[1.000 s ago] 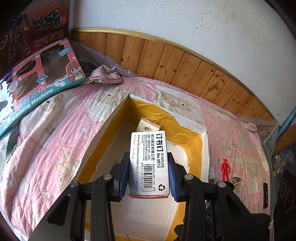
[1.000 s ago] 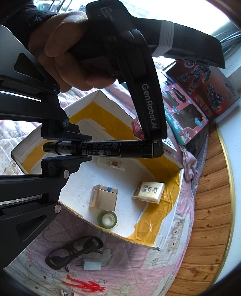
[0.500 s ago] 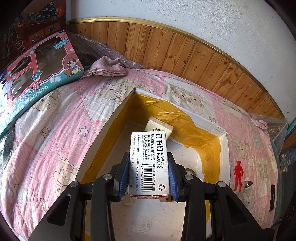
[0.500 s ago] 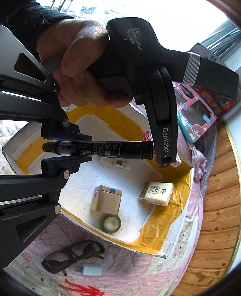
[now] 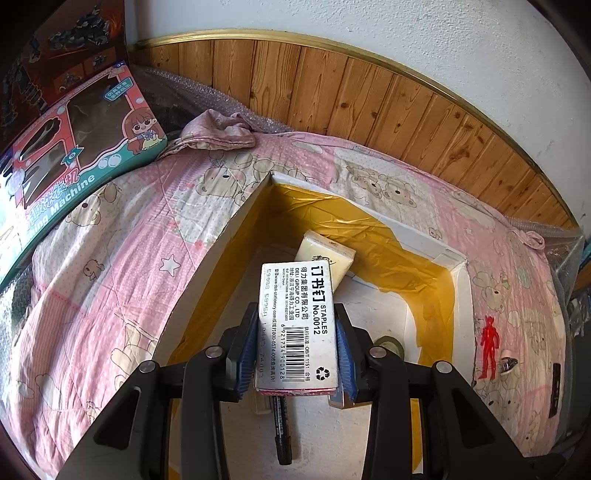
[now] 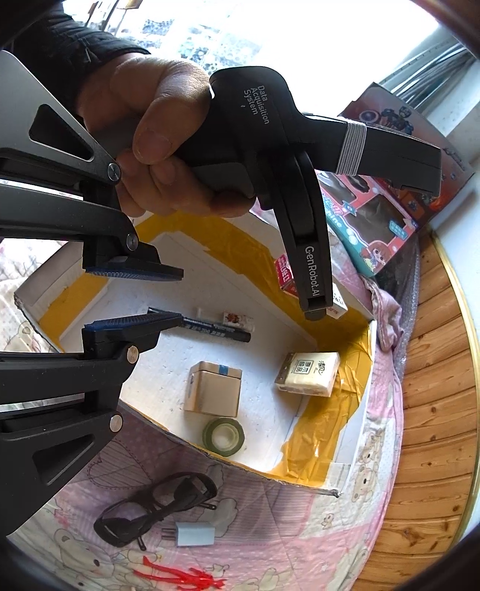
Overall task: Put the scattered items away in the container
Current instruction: 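Open the right gripper to drop the marker while the left gripper drops the staples box into the box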
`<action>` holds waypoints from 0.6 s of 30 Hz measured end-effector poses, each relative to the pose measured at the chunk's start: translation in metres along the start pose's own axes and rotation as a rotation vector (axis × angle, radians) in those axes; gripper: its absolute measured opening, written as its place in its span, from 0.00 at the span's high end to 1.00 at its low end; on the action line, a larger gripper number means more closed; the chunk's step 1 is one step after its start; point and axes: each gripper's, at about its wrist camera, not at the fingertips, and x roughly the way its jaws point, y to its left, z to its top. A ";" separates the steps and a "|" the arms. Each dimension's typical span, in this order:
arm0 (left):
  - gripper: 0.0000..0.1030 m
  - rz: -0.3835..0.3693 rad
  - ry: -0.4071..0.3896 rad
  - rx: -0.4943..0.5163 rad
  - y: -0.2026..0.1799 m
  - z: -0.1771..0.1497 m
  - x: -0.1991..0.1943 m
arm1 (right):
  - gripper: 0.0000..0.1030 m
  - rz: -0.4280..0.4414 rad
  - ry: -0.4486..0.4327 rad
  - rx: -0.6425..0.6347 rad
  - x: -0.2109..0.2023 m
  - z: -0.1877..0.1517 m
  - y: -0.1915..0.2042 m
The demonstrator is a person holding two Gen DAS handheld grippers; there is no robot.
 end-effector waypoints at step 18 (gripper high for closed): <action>0.55 -0.023 -0.055 0.018 0.002 -0.005 -0.052 | 0.80 0.025 -0.058 0.054 -0.042 -0.035 -0.002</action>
